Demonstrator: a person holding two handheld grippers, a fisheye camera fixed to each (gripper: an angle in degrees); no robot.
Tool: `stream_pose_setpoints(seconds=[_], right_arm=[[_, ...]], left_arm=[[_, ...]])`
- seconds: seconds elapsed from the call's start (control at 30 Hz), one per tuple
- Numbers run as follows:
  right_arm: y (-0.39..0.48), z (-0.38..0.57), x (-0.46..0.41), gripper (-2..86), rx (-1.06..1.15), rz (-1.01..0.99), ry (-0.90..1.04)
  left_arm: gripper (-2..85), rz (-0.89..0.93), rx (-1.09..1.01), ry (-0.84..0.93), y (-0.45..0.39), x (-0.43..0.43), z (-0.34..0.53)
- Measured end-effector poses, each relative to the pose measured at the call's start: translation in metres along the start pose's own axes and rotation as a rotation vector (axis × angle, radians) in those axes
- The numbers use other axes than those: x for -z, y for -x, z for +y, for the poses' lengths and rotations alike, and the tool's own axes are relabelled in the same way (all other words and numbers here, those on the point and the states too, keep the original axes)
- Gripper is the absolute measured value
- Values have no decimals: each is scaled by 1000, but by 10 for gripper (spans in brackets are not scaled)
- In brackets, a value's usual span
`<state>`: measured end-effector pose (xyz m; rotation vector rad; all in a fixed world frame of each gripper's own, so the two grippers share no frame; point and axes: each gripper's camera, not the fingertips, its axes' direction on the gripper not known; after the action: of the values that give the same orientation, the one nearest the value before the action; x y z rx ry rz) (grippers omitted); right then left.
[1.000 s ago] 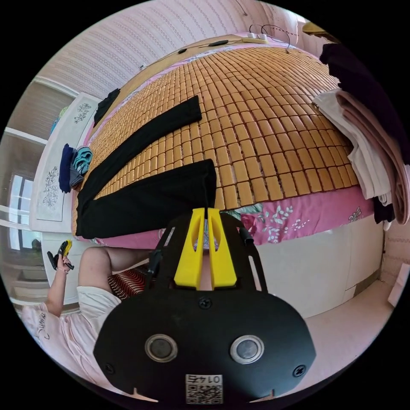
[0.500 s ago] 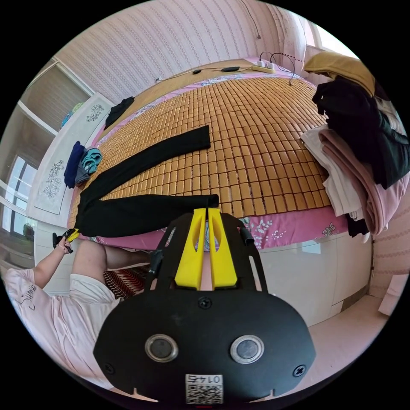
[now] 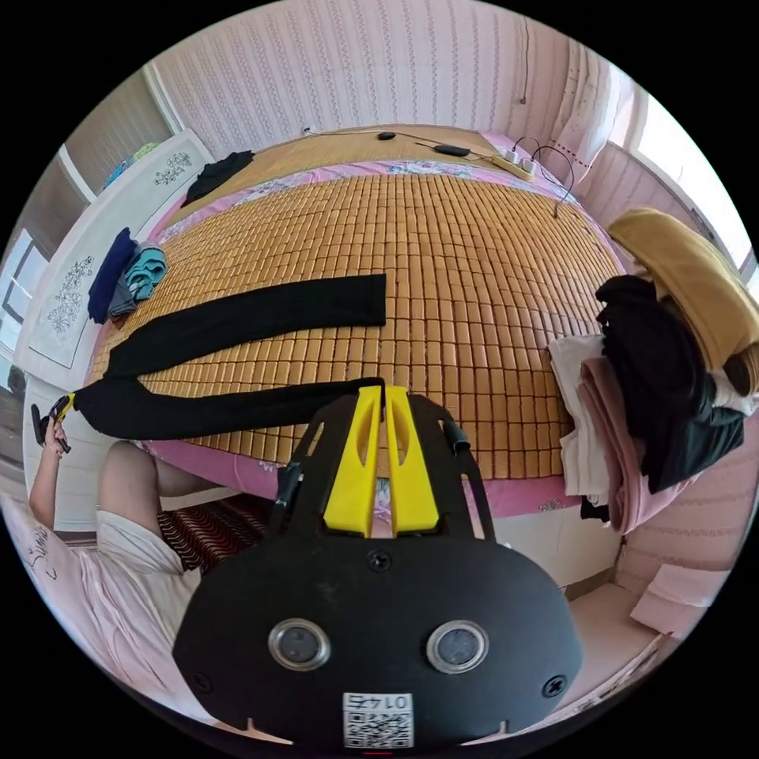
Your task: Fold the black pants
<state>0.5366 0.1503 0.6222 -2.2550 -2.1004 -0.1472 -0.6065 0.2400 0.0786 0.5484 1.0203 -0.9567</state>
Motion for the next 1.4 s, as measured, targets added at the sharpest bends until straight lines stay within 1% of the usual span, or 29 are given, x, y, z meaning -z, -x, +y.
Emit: stream_pose_setpoints(seconds=[0.1,0.17,0.2,0.27,0.33,0.37,0.4,0.47,0.53,0.6,0.63,0.7,0.77,0.83,0.9,0.97,1.03,1.1,1.17,1.27,1.3,1.33,1.37,1.4], right_arm=[[5,-66,-13,8,42,6,51],[2,-122,-38,17,-5,-31,90],[0,-133,-45,21,-36,-49,94],[-5,-163,-75,49,-167,-80,112],[-3,-170,-88,74,-193,-71,107],[-1,-169,-96,88,-200,-53,112],[-1,-168,-101,95,-201,-48,121],[1,-162,-124,109,-191,-20,172],[4,-157,-144,109,-201,-8,217],[8,-153,-144,94,-213,15,158],[11,-151,-144,72,-209,-31,141],[15,-149,-143,46,-204,-40,138],[18,-141,-135,32,-156,-14,145],[16,-129,-120,26,-139,-32,122],[10,-110,-100,22,-137,-67,83],[3,-79,-75,19,-126,-70,52],[-3,-54,-67,17,-140,-60,68],[-9,-29,-63,15,-164,-41,90],[-17,-1,-54,10,-222,-1,84],[-24,24,-37,5,-290,-17,37],[-24,27,-35,5,-298,-28,30],[-23,32,-31,8,-313,-47,12],[-19,33,-30,12,-316,-70,-2],[-16,33,-30,16,-314,-80,-3]], left_arm=[[-4,-21,-57,-14,-15,-21,-44],[7,-20,-38,-24,-15,-51,-73],[41,-35,7,-43,-10,-75,-87],[76,-116,83,-19,0,-111,-98],[90,-217,118,-6,6,-132,-97],[87,-225,109,-21,6,-133,-93],[83,-221,55,-41,1,-136,-84],[72,-215,-41,-9,-9,-152,-67],[65,-200,-145,94,-22,-193,-38],[61,-209,-203,182,-28,-234,-13],[58,-237,-219,244,-29,-262,3],[50,-283,-237,337,-24,-299,27],[39,-317,-291,314,-22,-308,47],[10,-320,-311,356,-10,-312,63],[-2,-331,-342,401,-5,-313,77],[-4,-335,-405,449,-2,-314,99],[1,-281,-422,502,2,-314,129],[18,-254,-440,497,1,-306,152],[33,-271,-479,453,-7,-289,177],[43,-326,-643,385,-41,-262,232],[43,-352,-729,373,-60,-257,261],[43,-353,-808,361,-80,-256,291],[42,-342,-842,359,-90,-258,307],[44,-299,-891,365,-109,-265,336]])
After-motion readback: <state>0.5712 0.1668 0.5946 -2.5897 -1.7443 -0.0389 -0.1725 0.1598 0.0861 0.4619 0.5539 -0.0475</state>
